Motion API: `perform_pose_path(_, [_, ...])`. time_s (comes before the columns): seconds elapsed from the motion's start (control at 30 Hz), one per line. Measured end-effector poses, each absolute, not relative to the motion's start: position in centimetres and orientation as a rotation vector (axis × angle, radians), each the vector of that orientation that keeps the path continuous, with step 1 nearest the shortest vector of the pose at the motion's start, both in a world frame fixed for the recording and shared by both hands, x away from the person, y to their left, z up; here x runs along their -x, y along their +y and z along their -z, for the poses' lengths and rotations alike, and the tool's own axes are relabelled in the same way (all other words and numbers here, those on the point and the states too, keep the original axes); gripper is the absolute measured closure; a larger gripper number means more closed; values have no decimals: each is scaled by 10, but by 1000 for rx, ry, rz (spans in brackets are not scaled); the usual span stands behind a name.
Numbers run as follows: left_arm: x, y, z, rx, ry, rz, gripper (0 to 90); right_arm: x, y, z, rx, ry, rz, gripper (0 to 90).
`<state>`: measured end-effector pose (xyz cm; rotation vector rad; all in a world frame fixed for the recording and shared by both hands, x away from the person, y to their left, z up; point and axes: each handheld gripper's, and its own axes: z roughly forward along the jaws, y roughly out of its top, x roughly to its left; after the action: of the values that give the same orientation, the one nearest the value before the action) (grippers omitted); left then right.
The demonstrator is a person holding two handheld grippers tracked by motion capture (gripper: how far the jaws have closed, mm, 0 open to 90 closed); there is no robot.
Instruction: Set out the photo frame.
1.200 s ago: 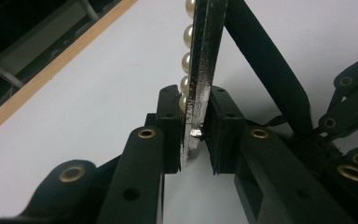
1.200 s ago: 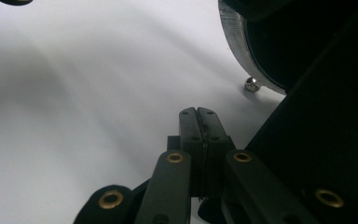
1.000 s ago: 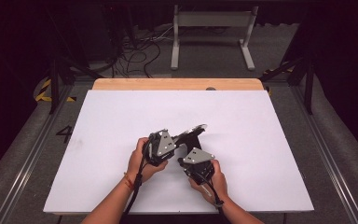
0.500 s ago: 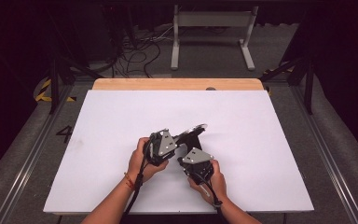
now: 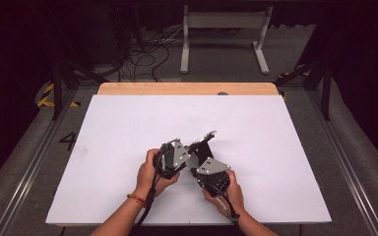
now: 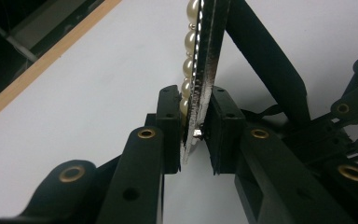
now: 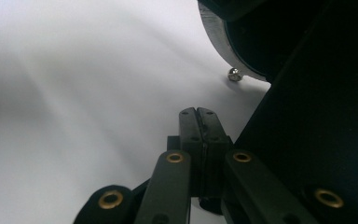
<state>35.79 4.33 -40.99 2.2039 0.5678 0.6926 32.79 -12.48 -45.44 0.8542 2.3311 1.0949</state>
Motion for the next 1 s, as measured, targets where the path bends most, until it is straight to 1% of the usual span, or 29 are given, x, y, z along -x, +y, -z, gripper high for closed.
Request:
perform_pose_path(0.4, [-353,44,412,-2185,544,-658,761,-328,-136,454,-880,2342,-1115,900])
perform_pose_path(0.53, [-354,49,413,-2149,524,-633,744,-328,-138,452,-874,2338,-1107,900])
perform_pose_path(0.57, [-354,50,413,-2142,508,-619,712,-327,-139,452,-870,2338,-1105,900])
perform_pose_path(0.63, [-354,53,415,-2127,505,-604,696,-327,-140,451,-873,2344,-1107,900])
perform_pose_path(0.7, [-354,55,416,-2127,491,-609,704,-327,-141,451,-862,2346,-1107,900])
perform_pose_path(0.77, [-354,58,416,-2120,483,-583,712,-326,-143,451,-863,2341,-1103,900])
perform_pose_path(0.87, [-355,62,417,-2121,490,-563,686,-327,-146,450,-878,2341,-1127,900])
perform_pose_path(1.0, [-356,63,422,-2139,484,-570,708,-327,-147,450,-872,2335,-1124,900])
